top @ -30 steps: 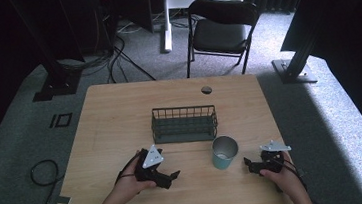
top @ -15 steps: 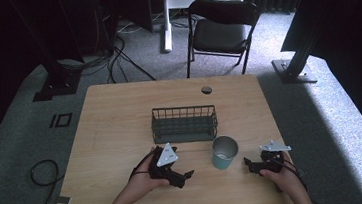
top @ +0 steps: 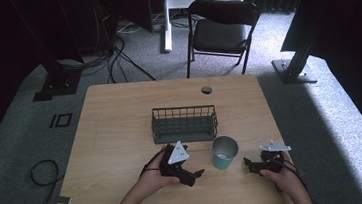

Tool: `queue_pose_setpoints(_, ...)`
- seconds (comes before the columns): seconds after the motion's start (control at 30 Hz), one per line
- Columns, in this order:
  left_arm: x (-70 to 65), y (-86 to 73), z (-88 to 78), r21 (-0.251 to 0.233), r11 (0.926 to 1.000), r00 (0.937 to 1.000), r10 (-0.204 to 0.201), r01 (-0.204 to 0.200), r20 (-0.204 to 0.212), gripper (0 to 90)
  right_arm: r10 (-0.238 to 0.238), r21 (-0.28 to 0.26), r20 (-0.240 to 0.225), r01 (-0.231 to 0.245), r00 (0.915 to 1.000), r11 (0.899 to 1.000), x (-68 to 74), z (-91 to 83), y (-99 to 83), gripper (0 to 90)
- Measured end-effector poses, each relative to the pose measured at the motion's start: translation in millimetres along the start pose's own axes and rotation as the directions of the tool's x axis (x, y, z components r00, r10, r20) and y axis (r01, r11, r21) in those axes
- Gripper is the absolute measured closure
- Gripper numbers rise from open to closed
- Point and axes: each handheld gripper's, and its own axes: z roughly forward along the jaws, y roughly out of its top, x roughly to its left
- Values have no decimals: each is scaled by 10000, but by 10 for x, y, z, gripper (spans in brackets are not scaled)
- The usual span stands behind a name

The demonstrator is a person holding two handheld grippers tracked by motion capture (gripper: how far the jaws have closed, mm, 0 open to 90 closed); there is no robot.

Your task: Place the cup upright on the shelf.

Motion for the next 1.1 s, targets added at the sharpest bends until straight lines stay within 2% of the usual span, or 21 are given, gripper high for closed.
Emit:
queue_pose_setpoints(0.23, -51, 60, 119, -9, 9998, 9994, 212, -212, 262, 3, 14, -4, 0, -14, 10000, 10000, 1, 0, 0, 115)
queue_pose_setpoints(0.73, -98, 196, 367, -324, 9991, 9977, 283, -264, 617, 3, 4, -4, -10, -4, 10000, 10000, -1, 0, 0, 114)
queue_pose_setpoints(1.1, -133, 259, 542, -378, 9989, 9971, 295, -269, 696, 3, 6, -8, -9, -6, 10000, 10000, -1, 0, 0, 115)
